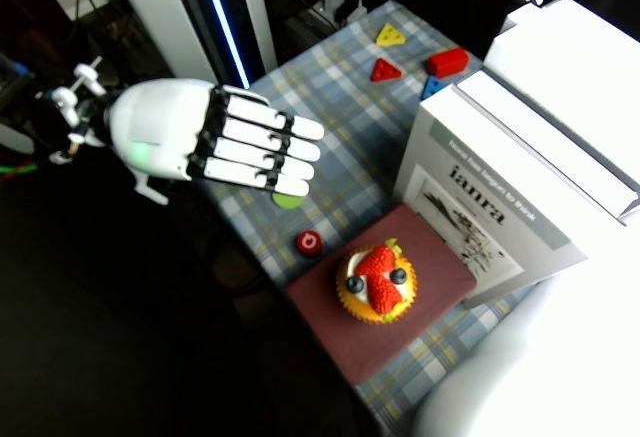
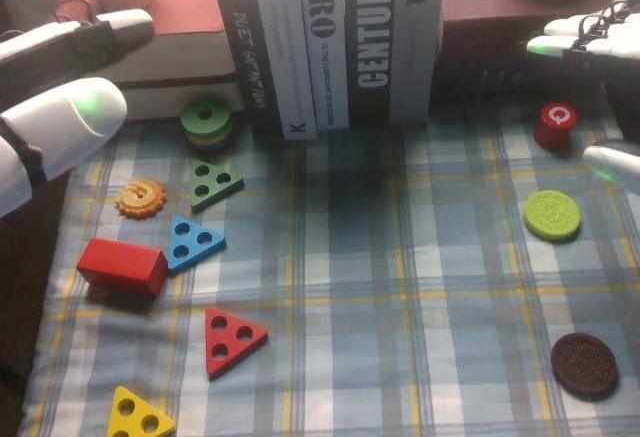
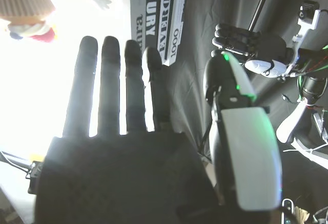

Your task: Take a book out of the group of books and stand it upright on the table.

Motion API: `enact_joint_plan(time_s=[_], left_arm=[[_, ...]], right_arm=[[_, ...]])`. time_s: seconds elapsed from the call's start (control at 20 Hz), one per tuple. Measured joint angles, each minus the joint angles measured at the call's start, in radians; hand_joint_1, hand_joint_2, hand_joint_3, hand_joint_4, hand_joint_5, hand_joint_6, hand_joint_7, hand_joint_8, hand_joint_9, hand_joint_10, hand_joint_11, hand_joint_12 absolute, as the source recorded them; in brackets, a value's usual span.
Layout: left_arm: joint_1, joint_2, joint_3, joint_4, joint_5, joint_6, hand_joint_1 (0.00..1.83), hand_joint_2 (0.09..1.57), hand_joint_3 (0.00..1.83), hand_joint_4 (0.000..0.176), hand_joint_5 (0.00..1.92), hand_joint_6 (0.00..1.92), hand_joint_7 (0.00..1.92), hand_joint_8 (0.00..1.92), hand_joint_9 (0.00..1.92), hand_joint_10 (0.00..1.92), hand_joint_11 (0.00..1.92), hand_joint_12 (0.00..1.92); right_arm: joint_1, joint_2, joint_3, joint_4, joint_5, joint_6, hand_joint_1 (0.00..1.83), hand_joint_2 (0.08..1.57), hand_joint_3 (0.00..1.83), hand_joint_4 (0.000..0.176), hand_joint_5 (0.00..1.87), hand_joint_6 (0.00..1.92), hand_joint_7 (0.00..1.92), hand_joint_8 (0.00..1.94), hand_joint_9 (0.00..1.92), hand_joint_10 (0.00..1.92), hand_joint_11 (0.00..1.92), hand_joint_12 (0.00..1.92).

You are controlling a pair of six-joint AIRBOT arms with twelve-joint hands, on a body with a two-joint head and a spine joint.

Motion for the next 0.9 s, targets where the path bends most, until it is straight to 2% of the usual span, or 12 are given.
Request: enact_joint_plan(time_s=[0.1,0.15,0.2,0.25,0.3,0.35,0.4,0.45,0.55,0.7,0.85,0.9], left_arm=[[0.0,0.0,0.0,-0.002,0.001,0.0,0.0,1.28,0.01,0.176,0.43,0.0,0.34,0.0,0.25,0.01,0.0,0.35],[0.0,0.0,0.0,-0.004,0.001,0.0,0.0,1.29,0.01,0.169,0.45,0.01,0.36,0.01,0.27,0.01,0.0,0.35],[0.0,0.0,0.0,-0.004,0.002,0.0,0.0,1.29,0.01,0.169,0.45,0.01,0.36,0.01,0.27,0.01,0.0,0.35],[0.0,0.0,0.0,-0.004,0.005,0.0,0.0,1.29,0.0,0.167,0.45,0.0,0.37,0.01,0.27,0.01,0.0,0.33],[0.0,0.0,0.0,-0.006,0.008,0.0,0.0,1.29,0.0,0.16,0.46,0.0,0.37,0.0,0.26,0.0,0.0,0.31],[0.0,0.0,0.0,-0.009,0.01,0.0,0.0,1.3,0.0,0.153,0.46,0.01,0.37,0.0,0.26,0.0,0.0,0.31],[0.0,0.0,0.0,-0.01,0.011,0.0,0.0,1.3,0.0,0.154,0.47,0.01,0.36,0.0,0.26,0.0,0.0,0.31],[0.0,0.0,0.0,-0.011,0.012,0.0,0.0,1.3,0.0,0.152,0.47,0.01,0.34,0.0,0.25,0.0,0.0,0.31],[0.0,0.0,0.0,-0.011,0.016,0.0,0.0,1.3,0.0,0.152,0.47,0.0,0.34,0.0,0.23,0.0,0.0,0.31],[0.0,-0.002,0.001,-0.011,0.021,0.0,0.0,1.3,0.0,0.146,0.46,0.0,0.32,0.0,0.22,0.0,0.0,0.28],[0.0,-0.008,0.001,-0.01,0.025,0.0,0.0,1.31,0.0,0.161,0.44,0.0,0.34,0.01,0.23,0.01,0.0,0.25],[0.0,-0.008,0.001,-0.011,0.025,0.0,0.0,1.31,0.0,0.159,0.43,0.0,0.35,0.01,0.24,0.01,0.01,0.26]], right_arm=[[0.029,-0.007,0.013,-0.006,-0.011,0.0,0.66,1.34,0.0,0.006,0.43,0.0,0.38,0.0,0.36,0.01,0.12,0.72],[0.082,-0.026,0.036,-0.014,-0.009,0.0,0.53,1.38,0.0,0.031,0.4,0.0,0.35,0.0,0.34,0.0,0.12,0.6],[0.089,-0.029,0.04,-0.015,-0.009,0.0,0.53,1.38,0.0,0.031,0.4,0.0,0.35,0.0,0.34,0.0,0.12,0.6],[0.126,-0.042,0.056,-0.022,-0.01,0.0,0.53,1.39,0.0,0.024,0.4,0.0,0.33,0.01,0.31,0.01,0.14,0.46],[0.157,-0.053,0.067,-0.031,-0.011,0.0,0.51,1.4,0.0,0.034,0.39,0.0,0.31,0.0,0.26,0.0,0.1,0.31],[0.191,-0.061,0.08,-0.045,-0.019,-0.002,0.37,1.4,0.0,0.069,0.34,0.0,0.26,0.0,0.18,0.0,0.04,0.25],[0.218,-0.064,0.086,-0.048,-0.022,-0.014,0.27,1.41,0.01,0.093,0.3,0.0,0.22,0.0,0.15,0.0,0.02,0.23],[0.257,-0.064,0.089,-0.049,-0.04,-0.043,0.13,1.38,0.0,0.135,0.25,0.0,0.14,0.0,0.08,0.0,0.01,0.22],[0.325,-0.064,0.101,-0.063,-0.068,-0.077,0.01,1.31,0.0,0.165,0.21,0.0,0.07,0.0,0.0,0.0,0.0,0.11],[0.413,-0.086,0.133,-0.113,-0.117,-0.09,0.0,1.19,0.0,0.176,0.2,0.0,0.02,0.0,0.0,0.0,0.0,0.0],[0.494,-0.127,0.17,-0.177,-0.229,-0.093,0.0,1.15,0.0,0.176,0.28,0.02,0.0,0.0,0.0,0.0,0.11,0.05],[0.508,-0.132,0.176,-0.187,-0.253,-0.1,0.0,1.13,0.0,0.176,0.32,0.01,0.0,0.0,0.0,0.0,0.14,0.08]])
